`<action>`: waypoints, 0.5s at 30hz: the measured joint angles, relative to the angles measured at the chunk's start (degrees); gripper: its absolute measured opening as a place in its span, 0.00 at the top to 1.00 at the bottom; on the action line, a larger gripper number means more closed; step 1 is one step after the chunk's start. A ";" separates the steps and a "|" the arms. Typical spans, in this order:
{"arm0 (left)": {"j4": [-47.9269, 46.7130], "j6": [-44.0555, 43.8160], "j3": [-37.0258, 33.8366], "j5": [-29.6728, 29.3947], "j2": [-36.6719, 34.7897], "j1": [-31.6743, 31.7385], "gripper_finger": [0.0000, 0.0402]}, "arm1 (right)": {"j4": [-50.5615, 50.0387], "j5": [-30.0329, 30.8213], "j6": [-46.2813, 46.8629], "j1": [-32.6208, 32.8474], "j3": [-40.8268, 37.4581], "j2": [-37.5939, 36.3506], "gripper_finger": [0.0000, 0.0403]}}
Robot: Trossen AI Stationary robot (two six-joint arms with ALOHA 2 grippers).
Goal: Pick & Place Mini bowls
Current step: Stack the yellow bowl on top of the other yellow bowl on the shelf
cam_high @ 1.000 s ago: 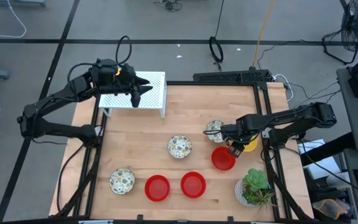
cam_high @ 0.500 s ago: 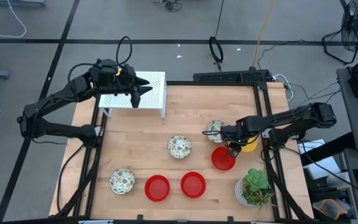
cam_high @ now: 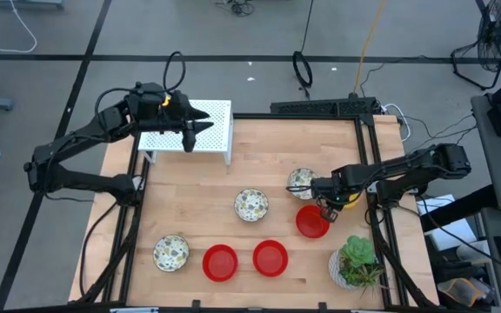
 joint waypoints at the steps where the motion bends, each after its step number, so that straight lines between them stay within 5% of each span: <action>1: 0.01 2.63 0.00 0.41 0.24 -0.49 0.64 | -0.58 -0.84 -0.24 -0.02 0.19 -0.02 0.98; 9: 0.28 10.86 0.00 2.63 4.27 -4.63 0.64 | -10.35 -2.49 -0.73 0.00 8.79 -2.56 1.00; 15: 1.70 10.60 0.00 2.67 10.02 -7.62 0.64 | 2.20 -1.32 -6.80 0.65 13.61 -5.19 1.00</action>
